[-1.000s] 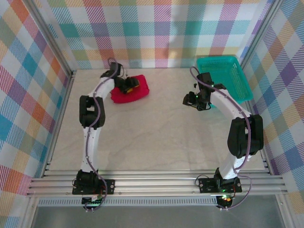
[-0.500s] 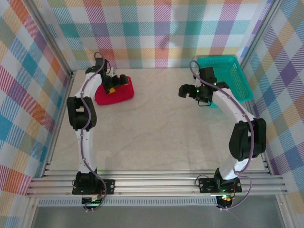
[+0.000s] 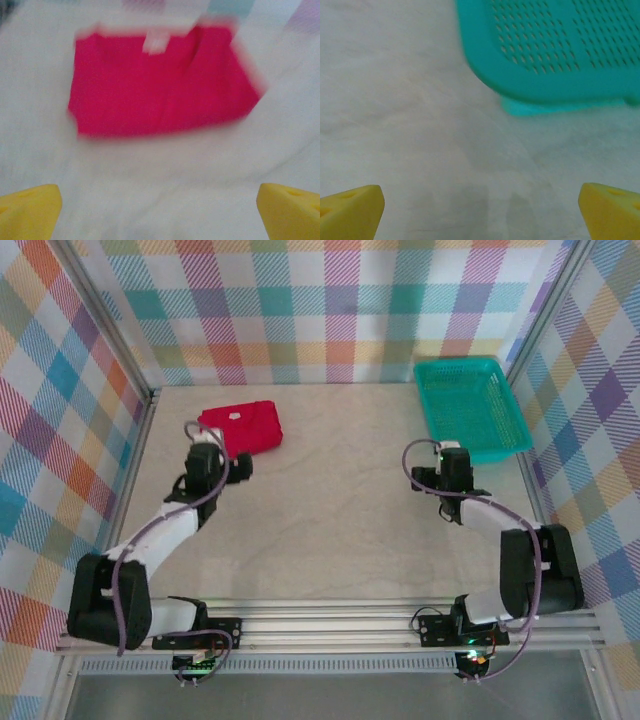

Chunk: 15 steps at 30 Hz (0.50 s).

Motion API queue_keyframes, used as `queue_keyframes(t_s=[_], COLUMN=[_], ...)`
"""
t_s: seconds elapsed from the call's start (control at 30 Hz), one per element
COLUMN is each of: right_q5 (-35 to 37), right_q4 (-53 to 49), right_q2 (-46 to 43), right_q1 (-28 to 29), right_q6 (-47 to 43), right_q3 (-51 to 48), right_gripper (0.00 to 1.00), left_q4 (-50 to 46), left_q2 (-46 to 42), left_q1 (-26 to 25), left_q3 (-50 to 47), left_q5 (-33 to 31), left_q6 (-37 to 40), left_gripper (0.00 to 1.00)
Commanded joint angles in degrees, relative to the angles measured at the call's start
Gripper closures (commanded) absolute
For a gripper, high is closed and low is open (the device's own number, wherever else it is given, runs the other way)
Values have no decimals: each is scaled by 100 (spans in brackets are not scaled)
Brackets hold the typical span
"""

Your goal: Fold the inside-out t-shirt

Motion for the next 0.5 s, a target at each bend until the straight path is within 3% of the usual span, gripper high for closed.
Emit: queue_keyframes(t_s=[0.0,0.07,0.1,0.17,0.3,0.37,0.43,0.47], right_q5=[354,238,66,-322,-729,-548,-535,-514], right_q4=[1632,1774,2044,3107,3360,4355,3928,4182], right_q2=[172,170,180,422,349,690,569,614], right_q1=[-127,-207,-286,-378,-432,-452,-446,-452], right_q6=[-156,-38,73,51,-15,-12,49,35], right_q3=[-364,-404,-494,-868,-1119,-1402,-1330,-1372], right_gripper=[0,0,0,0,0,0,0,0], left_q4=[1784,2615,2441,2946,3949,3700,3918,4071], left_q2=[133,324,269,411,1149,1082,1220,1376], left_q1=[24,20,15,-3,102,214,289,371], left_q3=[-871,-1310,-1257,-1370,-1480,-1409,-1460,-1511], left_q5=[-520,-526,-361,-330,-472,-302,-188,-128], left_q6=[394,474,585,932,950,834,781,689], left_gripper=[0,0,0,0,0,0,0,0])
